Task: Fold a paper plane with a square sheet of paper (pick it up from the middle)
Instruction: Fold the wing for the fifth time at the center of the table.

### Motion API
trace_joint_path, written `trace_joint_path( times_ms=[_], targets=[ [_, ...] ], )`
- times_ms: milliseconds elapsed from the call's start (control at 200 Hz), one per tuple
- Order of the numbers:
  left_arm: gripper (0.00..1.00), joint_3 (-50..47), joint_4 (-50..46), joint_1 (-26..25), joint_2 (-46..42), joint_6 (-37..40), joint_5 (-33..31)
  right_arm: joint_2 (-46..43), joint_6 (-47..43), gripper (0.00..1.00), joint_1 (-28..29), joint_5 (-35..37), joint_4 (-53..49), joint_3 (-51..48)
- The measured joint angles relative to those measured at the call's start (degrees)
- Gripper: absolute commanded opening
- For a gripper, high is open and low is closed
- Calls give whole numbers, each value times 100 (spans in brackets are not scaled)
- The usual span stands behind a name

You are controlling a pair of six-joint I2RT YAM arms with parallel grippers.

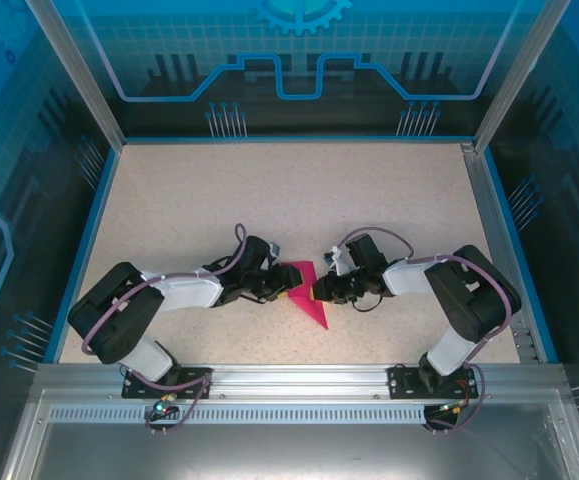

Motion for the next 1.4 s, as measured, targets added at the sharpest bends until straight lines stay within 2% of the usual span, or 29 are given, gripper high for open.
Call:
trace_joint_path(
  times_ms=[250, 460, 570, 635, 780, 920, 1040, 1325, 1401],
  targets=[
    [18, 208, -83, 0, 195, 39, 0, -306, -186, 26, -122, 304, -378, 0],
    [11, 341, -232, 0, 251, 66, -2, -1165, -442, 29, -151, 791, -645, -181],
    [9, 450, -380, 0, 251, 140, -2, -1762, -605, 33, -35, 1298, -833, -424],
    [8, 496, -444, 0, 251, 164, -2, -2159, -708, 35, 227, 1725, -942, -564],
    [7, 555, -592, 0, 258, 168, -7, -3025, -964, 46, 946, 2726, -1036, -898],
    [7, 588, -699, 0, 306, 164, -7, -3497, -1335, 48, 1794, 3740, -1019, -1137],
    [7, 621, -763, 0, 326, 153, -7, -3377, -1609, 41, 2444, 4389, -1010, -1091],
    [8, 673, -800, 0, 337, 162, -4, -2011, -1926, 50, 3556, 5668, -1207, -216],
    [8, 673, -826, 0, 339, 160, -4, -1812, -2000, 48, 3810, 6059, -1224, -118]
  ],
)
